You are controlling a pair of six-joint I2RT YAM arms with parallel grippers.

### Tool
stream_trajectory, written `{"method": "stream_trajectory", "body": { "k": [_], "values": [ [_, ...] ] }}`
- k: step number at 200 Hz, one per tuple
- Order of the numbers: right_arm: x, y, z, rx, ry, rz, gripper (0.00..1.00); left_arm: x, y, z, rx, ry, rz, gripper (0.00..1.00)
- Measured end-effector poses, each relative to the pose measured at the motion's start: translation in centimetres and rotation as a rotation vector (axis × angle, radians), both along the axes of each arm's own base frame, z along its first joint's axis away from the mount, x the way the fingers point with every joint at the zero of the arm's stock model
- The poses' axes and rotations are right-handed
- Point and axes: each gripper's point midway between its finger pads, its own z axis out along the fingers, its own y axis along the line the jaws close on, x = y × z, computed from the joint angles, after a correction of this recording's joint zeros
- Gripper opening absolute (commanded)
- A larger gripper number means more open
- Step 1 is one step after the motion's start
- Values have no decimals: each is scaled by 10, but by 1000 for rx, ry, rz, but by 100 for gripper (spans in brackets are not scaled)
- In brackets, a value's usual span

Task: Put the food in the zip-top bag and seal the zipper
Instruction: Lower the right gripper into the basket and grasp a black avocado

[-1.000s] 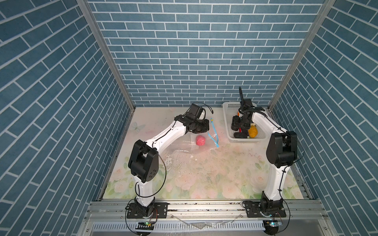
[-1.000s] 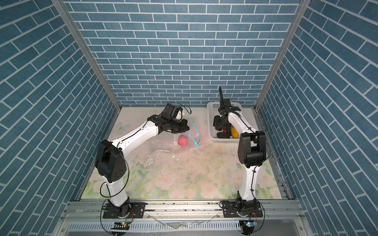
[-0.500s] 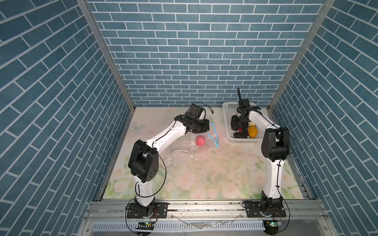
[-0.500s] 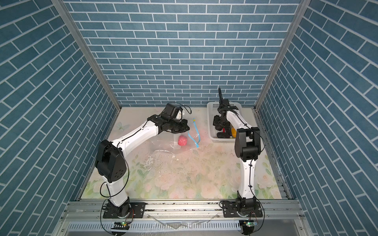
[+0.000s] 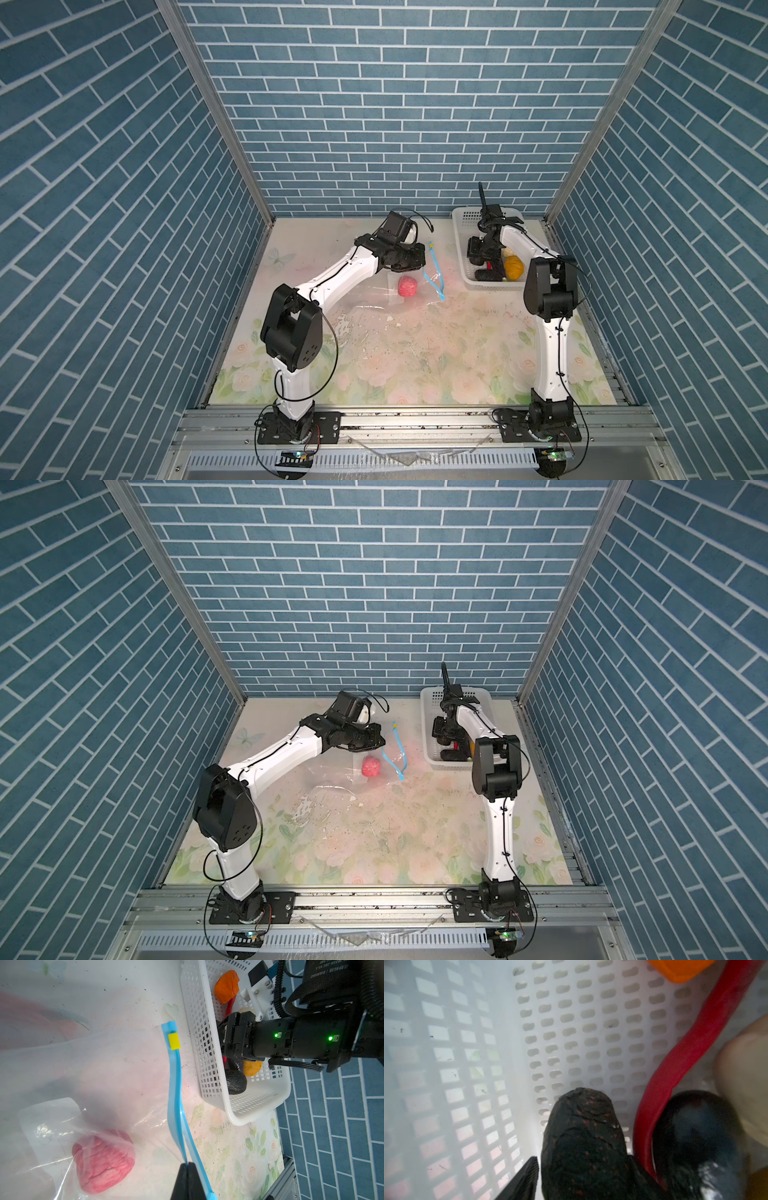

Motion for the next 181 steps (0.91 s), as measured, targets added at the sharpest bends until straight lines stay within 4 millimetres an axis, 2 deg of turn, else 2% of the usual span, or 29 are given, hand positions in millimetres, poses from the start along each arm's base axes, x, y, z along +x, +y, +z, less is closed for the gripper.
{"method": "stream_trajectory", "body": {
  "k": [147,181],
  "values": [
    [1,-1,0,-4,-2,8,55,-1,-1,-5,-7,7,4,1],
    [1,0,7,0,-14,9,53,-1,-2,-5,-7,7,3,1]
  ]
}}
